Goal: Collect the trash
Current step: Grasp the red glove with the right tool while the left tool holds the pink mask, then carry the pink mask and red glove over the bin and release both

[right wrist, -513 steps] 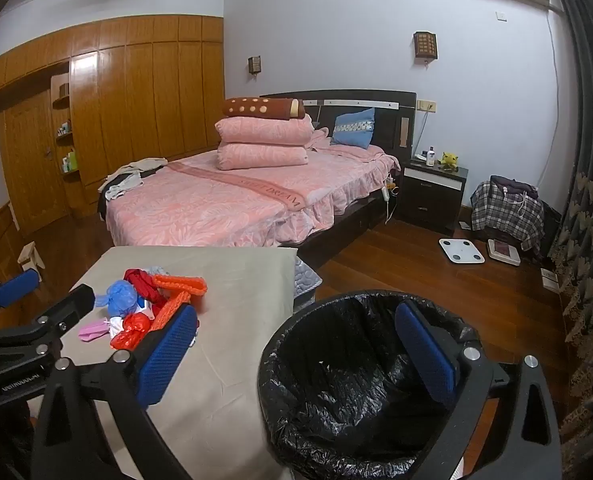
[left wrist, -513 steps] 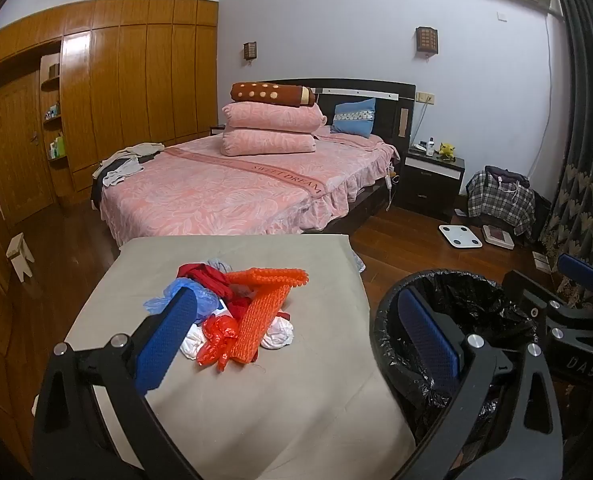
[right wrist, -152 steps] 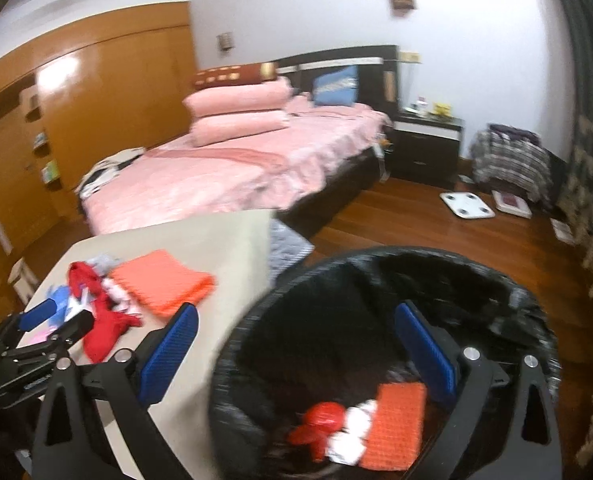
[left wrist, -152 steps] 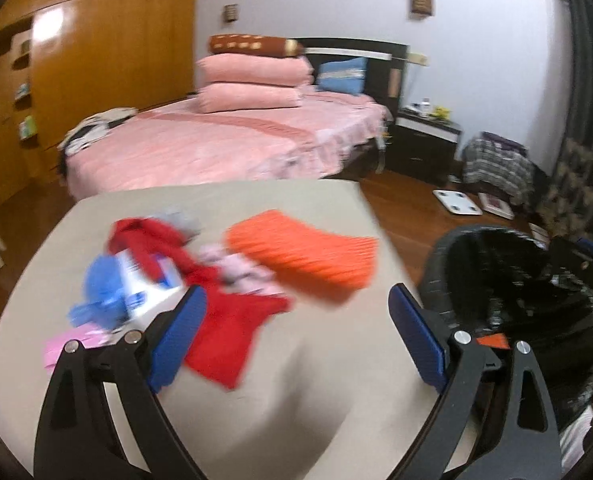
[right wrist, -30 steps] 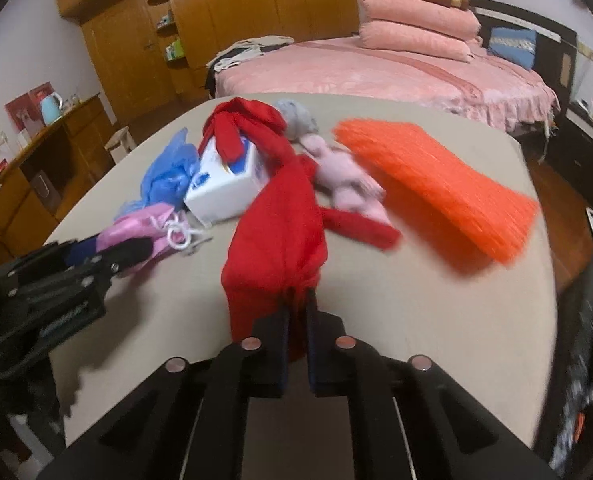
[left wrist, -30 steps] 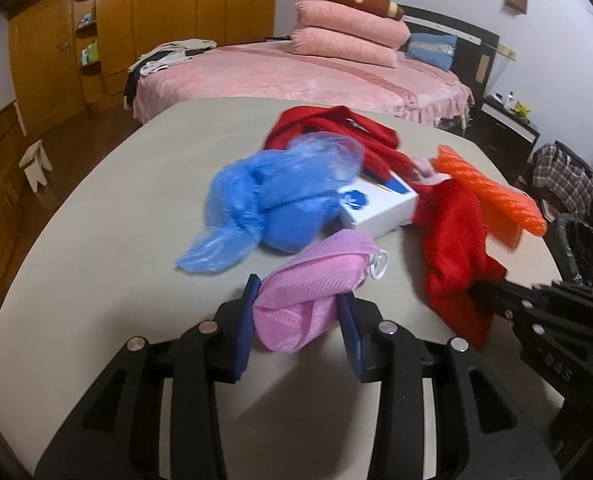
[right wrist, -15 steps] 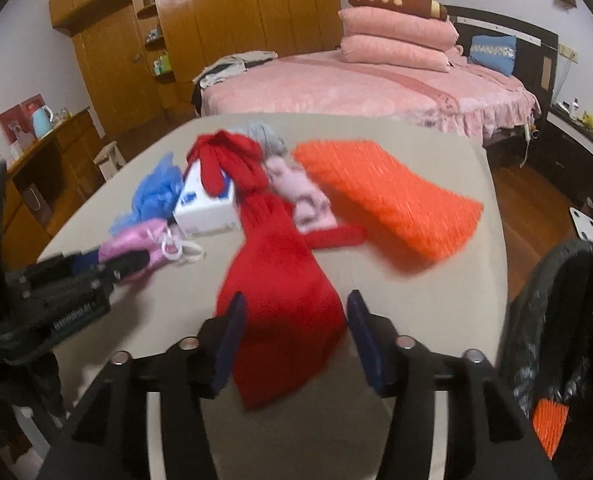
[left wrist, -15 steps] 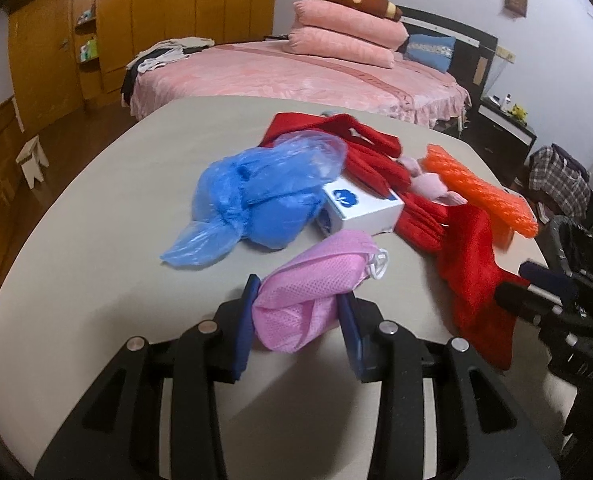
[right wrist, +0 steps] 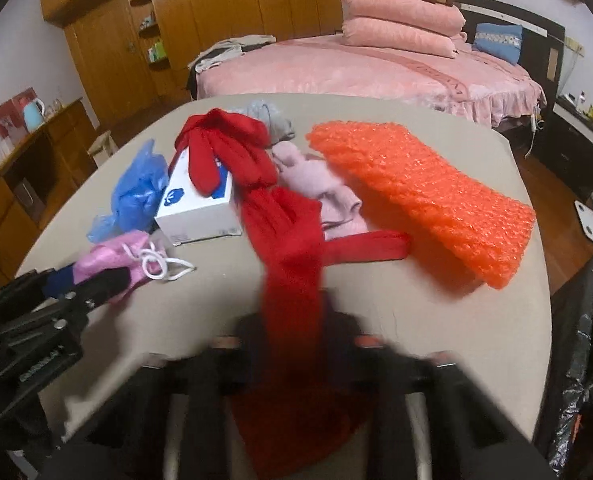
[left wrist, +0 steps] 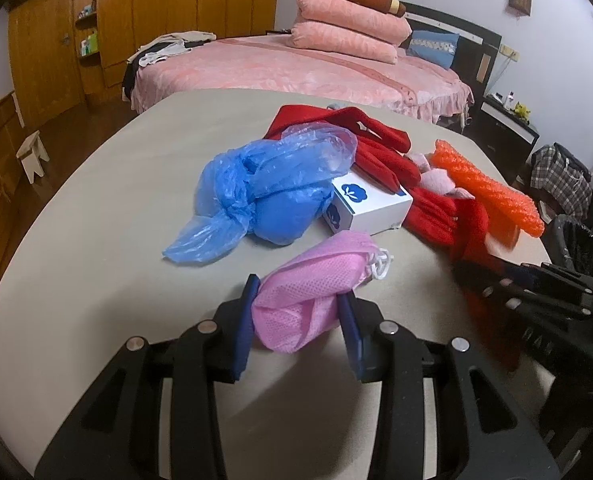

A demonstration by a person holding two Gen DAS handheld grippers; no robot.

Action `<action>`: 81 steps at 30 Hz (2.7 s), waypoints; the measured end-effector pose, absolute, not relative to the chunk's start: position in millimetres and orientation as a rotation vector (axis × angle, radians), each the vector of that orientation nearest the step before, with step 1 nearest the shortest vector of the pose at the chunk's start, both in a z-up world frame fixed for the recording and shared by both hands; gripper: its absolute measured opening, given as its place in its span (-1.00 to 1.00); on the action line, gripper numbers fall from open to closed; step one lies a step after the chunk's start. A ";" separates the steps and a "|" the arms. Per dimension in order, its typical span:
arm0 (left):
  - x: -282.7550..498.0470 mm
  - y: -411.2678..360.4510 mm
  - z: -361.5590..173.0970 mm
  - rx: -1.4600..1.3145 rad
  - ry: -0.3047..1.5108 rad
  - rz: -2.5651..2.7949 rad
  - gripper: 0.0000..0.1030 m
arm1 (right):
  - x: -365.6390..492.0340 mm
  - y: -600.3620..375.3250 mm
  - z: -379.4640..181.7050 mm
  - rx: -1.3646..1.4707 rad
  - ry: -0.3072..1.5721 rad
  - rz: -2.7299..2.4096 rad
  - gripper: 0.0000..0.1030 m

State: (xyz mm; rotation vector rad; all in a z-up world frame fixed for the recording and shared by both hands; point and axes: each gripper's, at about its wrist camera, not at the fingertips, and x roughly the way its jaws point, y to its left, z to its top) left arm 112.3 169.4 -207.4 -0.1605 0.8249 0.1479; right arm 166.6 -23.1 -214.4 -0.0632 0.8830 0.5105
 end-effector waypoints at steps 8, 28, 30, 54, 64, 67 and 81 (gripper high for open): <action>108.1 161.7 -202.2 -0.129 0.801 0.139 -0.27 | 137.5 -53.6 -207.2 0.015 0.888 0.517 -0.78; 109.1 84.2 -147.0 -0.075 0.697 -0.013 -0.28 | 125.3 -129.2 -129.4 0.120 0.731 0.454 -0.78; 110.7 75.0 -142.5 -0.067 0.692 -0.029 -0.28 | 123.7 -140.9 -123.6 0.131 0.719 0.437 -0.78; 141.3 -102.7 -134.5 0.061 0.674 -0.412 -0.27 | 105.0 -305.4 -104.2 0.221 0.653 0.063 -0.78; 150.7 -145.9 -149.5 0.079 0.699 -0.505 -0.08 | 95.8 -345.1 -118.5 0.229 0.680 -0.035 -0.68; 150.0 -150.6 -151.8 0.077 0.704 -0.538 0.17 | 93.7 -353.5 -120.1 0.229 0.683 -0.062 -0.41; 144.5 -112.9 -140.8 0.036 0.669 -0.452 0.72 | 90.4 -348.4 -112.2 0.205 0.623 -0.074 0.80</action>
